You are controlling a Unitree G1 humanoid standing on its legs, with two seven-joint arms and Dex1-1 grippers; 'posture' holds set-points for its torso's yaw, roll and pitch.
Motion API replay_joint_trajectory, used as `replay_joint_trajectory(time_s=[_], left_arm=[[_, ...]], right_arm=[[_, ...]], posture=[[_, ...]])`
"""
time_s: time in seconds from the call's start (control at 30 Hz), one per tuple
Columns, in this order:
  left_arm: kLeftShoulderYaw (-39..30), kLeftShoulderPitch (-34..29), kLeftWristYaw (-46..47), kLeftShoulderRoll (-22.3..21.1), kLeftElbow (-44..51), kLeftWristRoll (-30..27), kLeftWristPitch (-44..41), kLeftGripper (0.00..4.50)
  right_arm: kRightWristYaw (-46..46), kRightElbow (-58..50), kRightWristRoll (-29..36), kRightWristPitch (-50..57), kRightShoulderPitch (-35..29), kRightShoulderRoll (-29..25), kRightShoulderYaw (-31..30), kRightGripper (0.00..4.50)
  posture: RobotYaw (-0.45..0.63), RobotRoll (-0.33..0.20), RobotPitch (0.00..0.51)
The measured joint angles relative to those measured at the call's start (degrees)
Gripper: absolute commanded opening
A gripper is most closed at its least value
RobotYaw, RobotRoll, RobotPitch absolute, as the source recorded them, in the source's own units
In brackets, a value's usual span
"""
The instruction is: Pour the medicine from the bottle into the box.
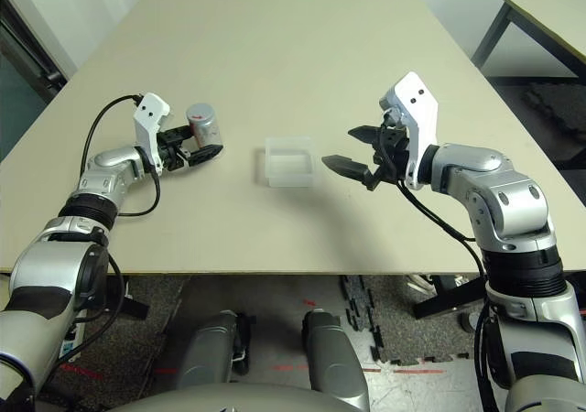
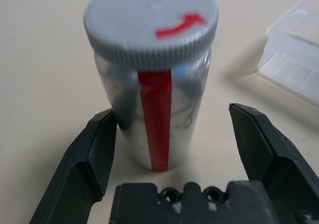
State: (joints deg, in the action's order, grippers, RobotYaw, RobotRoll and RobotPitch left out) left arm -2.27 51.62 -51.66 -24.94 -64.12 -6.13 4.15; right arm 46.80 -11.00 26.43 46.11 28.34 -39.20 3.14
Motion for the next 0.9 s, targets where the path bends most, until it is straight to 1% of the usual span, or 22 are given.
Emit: replay_joint_trajectory(time_s=[0.23,0.57,0.8,0.9], left_arm=[[-0.1,0.2,3.7,0.4,-2.0,0.7,3.1,4.45],[-1.2,1.6,9.0,3.3,-4.7,1.0,4.6,4.45],[-1.3,1.9,10.2,4.7,-5.5,1.3,4.9,4.45],[-1.3,2.0,10.6,4.7,-6.3,1.4,4.9,3.51]], right_arm=[[-0.3,0.0,0.0,-0.2,0.4,0.9,0.0,4.5],[-1.2,0.0,0.0,-0.2,0.9,2.5,0.0,4.5],[-1.9,0.0,0.0,-0.2,1.1,3.5,0.0,4.5],[-2.3,0.0,0.0,-0.2,1.1,3.7,0.0,4.5]], posture=[[-0.03,0.0,0.083],[-0.03,0.0,0.08],[-0.04,0.0,0.08],[-0.05,0.0,0.08]])
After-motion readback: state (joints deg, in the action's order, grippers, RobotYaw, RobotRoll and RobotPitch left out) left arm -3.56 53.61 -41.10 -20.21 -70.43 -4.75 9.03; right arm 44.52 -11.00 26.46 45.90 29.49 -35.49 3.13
